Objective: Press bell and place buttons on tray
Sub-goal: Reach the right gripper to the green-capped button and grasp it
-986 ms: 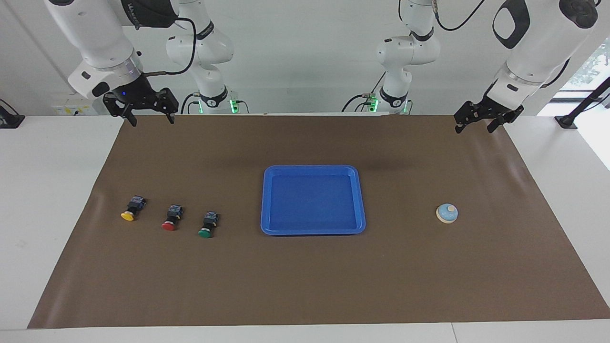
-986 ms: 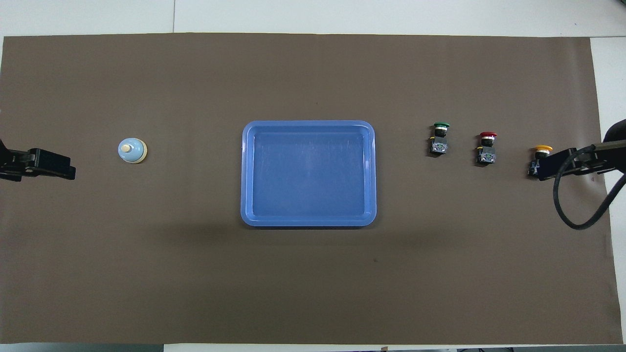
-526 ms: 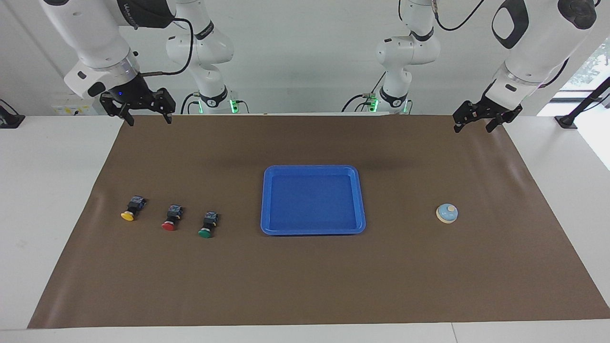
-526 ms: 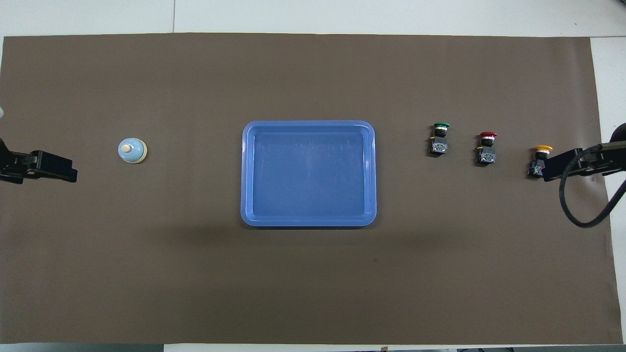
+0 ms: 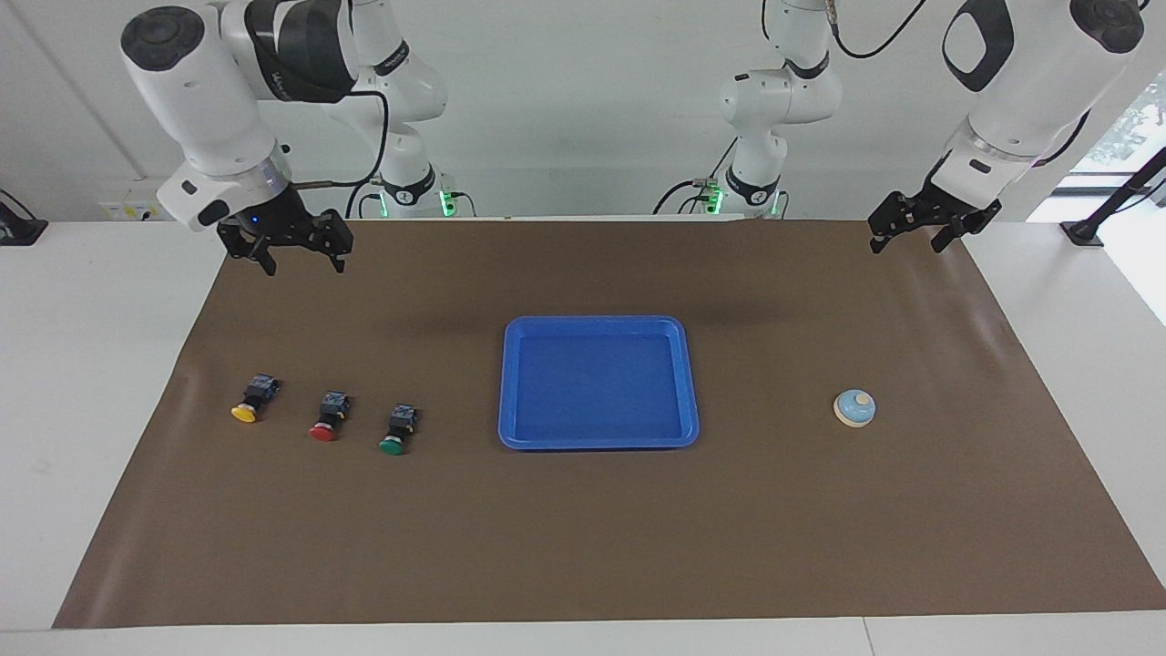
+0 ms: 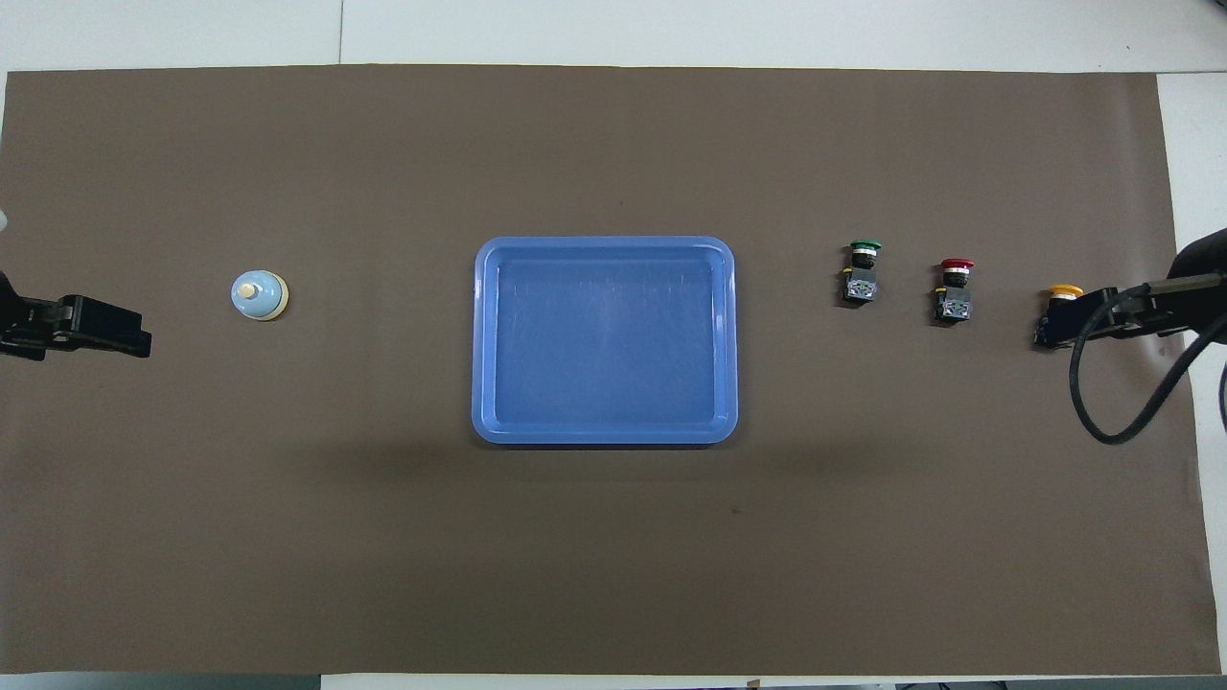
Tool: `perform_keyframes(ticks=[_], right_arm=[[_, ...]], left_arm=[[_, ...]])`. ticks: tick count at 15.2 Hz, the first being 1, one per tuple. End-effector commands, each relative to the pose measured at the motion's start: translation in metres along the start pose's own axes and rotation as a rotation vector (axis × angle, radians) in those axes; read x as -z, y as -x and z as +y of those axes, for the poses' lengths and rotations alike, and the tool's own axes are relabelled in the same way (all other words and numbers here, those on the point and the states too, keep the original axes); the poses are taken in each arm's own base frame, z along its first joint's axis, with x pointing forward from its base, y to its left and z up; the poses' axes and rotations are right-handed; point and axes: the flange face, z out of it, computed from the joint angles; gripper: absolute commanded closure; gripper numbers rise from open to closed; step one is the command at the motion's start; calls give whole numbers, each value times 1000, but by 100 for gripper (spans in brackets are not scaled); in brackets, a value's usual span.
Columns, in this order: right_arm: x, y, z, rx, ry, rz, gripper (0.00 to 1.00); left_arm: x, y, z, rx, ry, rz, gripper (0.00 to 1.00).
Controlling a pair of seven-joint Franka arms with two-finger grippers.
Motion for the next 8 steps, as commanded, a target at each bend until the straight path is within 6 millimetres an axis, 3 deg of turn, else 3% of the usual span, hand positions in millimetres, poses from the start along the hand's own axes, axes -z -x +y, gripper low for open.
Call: perform_keyframes(ticks=[1,4,8], right_arm=[[-44,-24,-18,-19,8,1,0],[-102,-55,-36,-34,8,31,0],[-166,-59,-44,-26,-2,105,0]], left_arm=[[8,2,-6,13,7,4,0],[7,2,-2,5,6,4,0],[7,2,-4,8,6,4,0]])
